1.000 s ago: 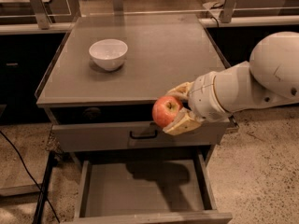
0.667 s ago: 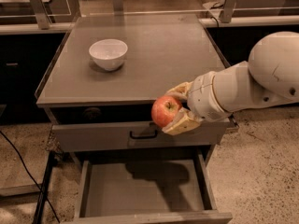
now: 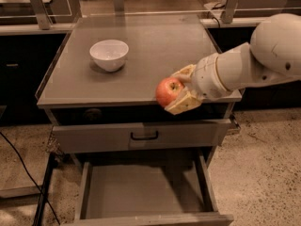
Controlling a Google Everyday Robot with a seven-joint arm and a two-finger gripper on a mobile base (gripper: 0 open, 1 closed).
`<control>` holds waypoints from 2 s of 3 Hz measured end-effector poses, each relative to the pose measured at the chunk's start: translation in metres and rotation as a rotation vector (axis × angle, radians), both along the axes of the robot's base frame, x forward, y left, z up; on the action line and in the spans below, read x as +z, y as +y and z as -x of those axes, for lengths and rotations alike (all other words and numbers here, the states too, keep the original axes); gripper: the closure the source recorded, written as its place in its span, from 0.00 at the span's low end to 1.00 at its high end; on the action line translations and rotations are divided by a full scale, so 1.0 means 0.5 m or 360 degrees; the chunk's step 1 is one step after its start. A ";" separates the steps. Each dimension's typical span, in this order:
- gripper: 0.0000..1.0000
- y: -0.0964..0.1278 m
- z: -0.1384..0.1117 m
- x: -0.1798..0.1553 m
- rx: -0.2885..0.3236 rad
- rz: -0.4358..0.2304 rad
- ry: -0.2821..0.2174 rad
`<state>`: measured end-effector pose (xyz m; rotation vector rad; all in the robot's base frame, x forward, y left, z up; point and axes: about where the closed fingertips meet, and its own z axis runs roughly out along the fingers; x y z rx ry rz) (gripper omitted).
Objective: Pick apple from middle drawer and place on counter
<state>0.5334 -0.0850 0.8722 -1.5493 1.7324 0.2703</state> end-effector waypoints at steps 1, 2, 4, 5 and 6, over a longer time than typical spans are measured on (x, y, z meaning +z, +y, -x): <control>1.00 0.010 -0.076 0.017 0.0005 -0.0019 0.0037; 1.00 0.041 -0.163 0.041 0.0024 0.0026 0.0128; 1.00 0.079 -0.203 0.054 0.0054 0.0057 0.0202; 1.00 0.077 -0.197 0.031 0.0023 0.0113 0.0355; 1.00 0.072 -0.194 0.014 -0.0006 0.0153 0.0477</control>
Offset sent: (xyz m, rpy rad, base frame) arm 0.1164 0.0301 0.0353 -0.0324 0.1109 0.0223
